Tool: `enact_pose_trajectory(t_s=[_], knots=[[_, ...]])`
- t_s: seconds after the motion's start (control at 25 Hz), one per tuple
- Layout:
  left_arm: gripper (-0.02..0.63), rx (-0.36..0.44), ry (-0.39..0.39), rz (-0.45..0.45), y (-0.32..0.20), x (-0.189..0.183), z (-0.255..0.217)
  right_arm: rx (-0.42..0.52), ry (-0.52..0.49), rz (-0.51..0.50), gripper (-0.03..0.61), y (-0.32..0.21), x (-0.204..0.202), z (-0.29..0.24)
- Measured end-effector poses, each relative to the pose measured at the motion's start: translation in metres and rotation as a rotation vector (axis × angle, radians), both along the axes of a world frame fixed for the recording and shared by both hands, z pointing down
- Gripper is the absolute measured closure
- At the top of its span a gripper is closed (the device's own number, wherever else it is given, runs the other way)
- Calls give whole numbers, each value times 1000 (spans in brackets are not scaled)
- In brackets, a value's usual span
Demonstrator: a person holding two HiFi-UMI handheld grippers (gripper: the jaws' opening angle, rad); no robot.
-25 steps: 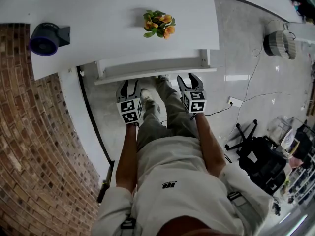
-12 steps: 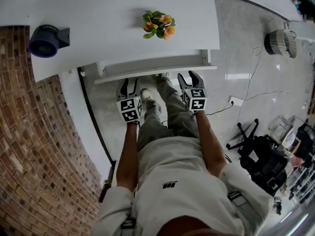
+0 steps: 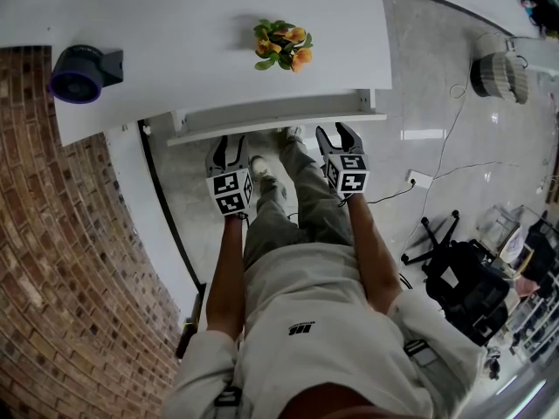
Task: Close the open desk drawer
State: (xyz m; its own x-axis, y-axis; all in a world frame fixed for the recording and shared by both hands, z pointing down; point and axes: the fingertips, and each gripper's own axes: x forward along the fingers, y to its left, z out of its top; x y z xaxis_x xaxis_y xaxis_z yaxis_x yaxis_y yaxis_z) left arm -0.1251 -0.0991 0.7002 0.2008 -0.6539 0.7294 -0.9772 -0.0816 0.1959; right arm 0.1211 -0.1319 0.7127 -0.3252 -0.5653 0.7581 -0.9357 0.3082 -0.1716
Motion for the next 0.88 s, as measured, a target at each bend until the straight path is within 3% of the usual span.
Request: enact_pose_trajectory(t_s=[0.88], knots=[[410,17,-3,-11,-29,-5,0,17,2,-5,359,-29,-5,0]])
